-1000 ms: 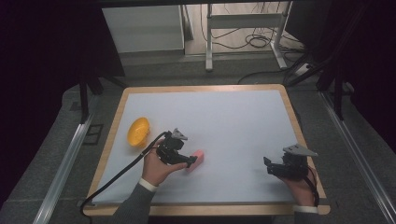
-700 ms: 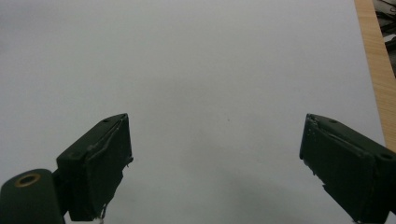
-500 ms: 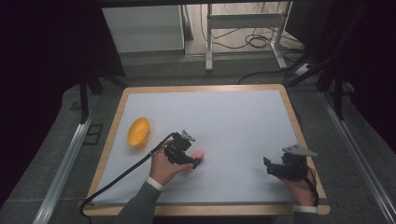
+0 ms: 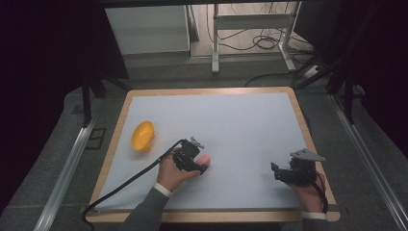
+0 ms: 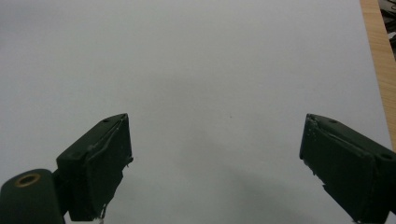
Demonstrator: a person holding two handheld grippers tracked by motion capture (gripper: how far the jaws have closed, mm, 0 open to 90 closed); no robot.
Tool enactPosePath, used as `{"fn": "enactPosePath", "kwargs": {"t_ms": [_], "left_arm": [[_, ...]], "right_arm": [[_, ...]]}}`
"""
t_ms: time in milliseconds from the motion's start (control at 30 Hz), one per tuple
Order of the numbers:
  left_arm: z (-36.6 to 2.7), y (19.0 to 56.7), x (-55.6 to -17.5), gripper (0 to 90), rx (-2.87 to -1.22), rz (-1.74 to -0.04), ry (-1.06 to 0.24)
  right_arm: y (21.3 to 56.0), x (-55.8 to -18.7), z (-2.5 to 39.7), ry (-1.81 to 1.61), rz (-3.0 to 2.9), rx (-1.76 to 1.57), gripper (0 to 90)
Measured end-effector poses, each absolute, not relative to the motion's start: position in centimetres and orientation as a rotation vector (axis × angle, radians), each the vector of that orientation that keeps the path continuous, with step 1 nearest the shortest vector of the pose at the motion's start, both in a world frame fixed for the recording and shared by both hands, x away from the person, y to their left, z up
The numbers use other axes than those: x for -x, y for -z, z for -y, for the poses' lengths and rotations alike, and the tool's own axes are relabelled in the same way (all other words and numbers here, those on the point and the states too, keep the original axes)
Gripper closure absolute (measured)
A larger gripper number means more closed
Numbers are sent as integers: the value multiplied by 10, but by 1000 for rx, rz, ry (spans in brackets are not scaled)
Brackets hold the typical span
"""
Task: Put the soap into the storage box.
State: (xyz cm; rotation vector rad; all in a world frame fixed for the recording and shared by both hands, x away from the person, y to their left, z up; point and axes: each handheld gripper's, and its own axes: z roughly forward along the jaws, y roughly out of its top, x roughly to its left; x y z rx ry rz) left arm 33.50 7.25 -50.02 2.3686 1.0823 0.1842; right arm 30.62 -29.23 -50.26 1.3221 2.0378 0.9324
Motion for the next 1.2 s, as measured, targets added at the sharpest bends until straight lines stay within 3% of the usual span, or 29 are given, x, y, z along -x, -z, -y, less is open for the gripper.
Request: {"fn": "enactPosePath", "kwargs": {"t_ms": [433, 1200], "left_arm": [[-70, 506, -336, 589, -2368, -1080, -134], [-81, 484, -327, 601, -2286, -1022, -149]], "right_arm": [[503, -306, 292, -919, -2029, -1325, 89], [501, -305, 294, -926, -2005, -1332, 90]]}}
